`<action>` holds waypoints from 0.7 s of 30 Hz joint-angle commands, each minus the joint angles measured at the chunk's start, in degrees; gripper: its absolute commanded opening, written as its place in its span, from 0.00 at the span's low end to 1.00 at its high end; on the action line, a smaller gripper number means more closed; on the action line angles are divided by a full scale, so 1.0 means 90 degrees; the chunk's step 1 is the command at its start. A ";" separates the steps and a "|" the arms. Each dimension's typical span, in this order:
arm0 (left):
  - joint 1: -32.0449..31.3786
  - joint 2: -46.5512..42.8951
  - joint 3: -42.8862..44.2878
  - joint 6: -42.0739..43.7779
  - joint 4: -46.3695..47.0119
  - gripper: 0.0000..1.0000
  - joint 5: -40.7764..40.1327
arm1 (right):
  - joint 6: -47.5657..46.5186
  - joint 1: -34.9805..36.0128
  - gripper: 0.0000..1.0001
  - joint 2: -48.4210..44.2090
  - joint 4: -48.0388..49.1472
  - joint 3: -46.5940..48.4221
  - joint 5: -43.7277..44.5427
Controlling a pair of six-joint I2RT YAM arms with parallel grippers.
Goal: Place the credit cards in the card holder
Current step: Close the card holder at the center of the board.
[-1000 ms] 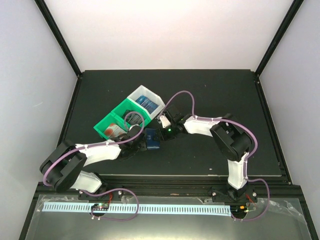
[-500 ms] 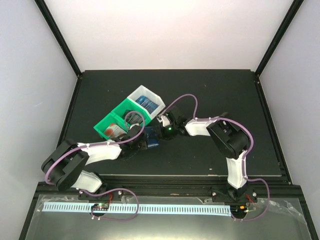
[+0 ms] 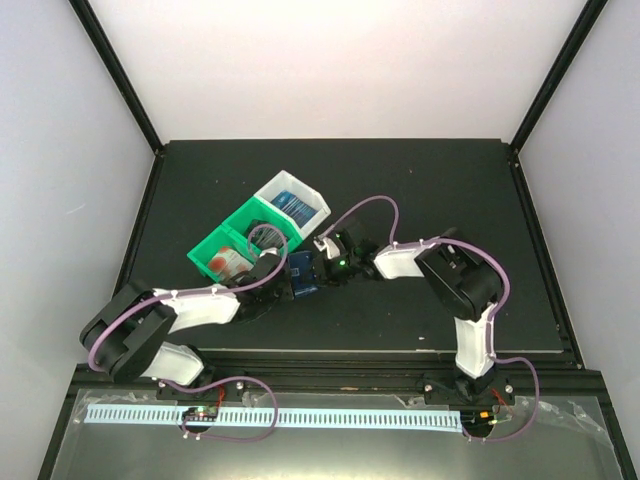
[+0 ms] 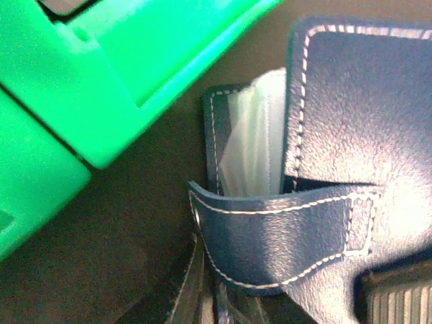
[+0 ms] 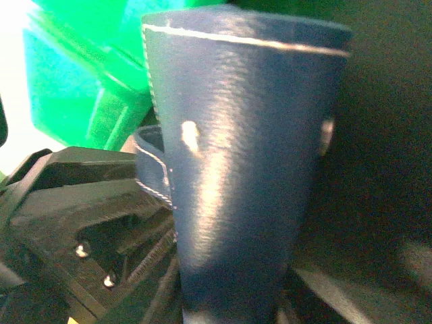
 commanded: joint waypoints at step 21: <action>-0.0040 -0.3491 -0.0431 0.0321 -0.1813 0.56 0.0239 | -0.2355 0.0076 0.01 -0.2396 -0.6381 0.0858 0.7469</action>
